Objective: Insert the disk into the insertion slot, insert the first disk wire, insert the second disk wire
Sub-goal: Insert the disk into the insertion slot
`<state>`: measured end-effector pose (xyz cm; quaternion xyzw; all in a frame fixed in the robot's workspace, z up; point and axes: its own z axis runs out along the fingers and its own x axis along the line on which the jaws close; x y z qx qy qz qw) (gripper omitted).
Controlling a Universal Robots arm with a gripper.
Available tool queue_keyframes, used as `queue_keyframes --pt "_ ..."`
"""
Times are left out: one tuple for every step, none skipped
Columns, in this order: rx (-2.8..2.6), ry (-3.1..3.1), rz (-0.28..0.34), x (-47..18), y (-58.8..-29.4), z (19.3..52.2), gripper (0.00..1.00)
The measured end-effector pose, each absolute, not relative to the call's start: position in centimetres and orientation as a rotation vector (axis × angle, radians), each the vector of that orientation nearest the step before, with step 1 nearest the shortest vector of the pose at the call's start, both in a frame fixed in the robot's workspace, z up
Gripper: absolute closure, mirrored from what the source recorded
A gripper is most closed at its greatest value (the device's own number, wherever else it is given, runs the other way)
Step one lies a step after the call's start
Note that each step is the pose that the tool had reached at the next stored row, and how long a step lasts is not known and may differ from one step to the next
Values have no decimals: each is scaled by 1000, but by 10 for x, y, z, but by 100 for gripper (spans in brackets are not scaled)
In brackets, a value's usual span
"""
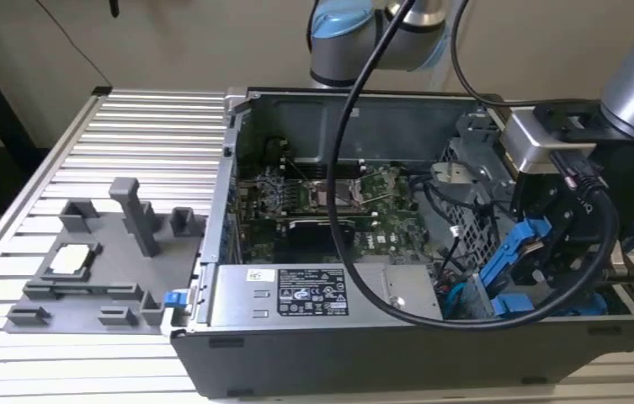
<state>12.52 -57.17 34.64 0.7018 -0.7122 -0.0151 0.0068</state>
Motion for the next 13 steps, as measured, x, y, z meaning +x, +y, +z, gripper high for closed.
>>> queue_keyframes --pt "2196 -2228 -48 125 -572 346 67" --pt "2196 -2228 -48 125 -572 346 66" --pt "2196 -2228 -48 125 -572 346 66" --pt "2195 -2228 -48 125 -572 346 59" --pt "2196 -2228 -48 125 -572 346 59" --pt "2195 -2227 -48 125 -572 348 59" --pt "2195 -2227 -48 125 -572 351 59" --pt "2195 -2227 -47 125 -572 354 59" --pt "2194 -2227 -46 125 -572 358 59" --pt "2194 -2226 -46 125 -572 363 59" --pt "2194 -2226 -45 125 -572 367 59" --pt "2194 -2226 -45 125 -572 372 59" --pt "2194 -2226 -45 125 -572 376 59"
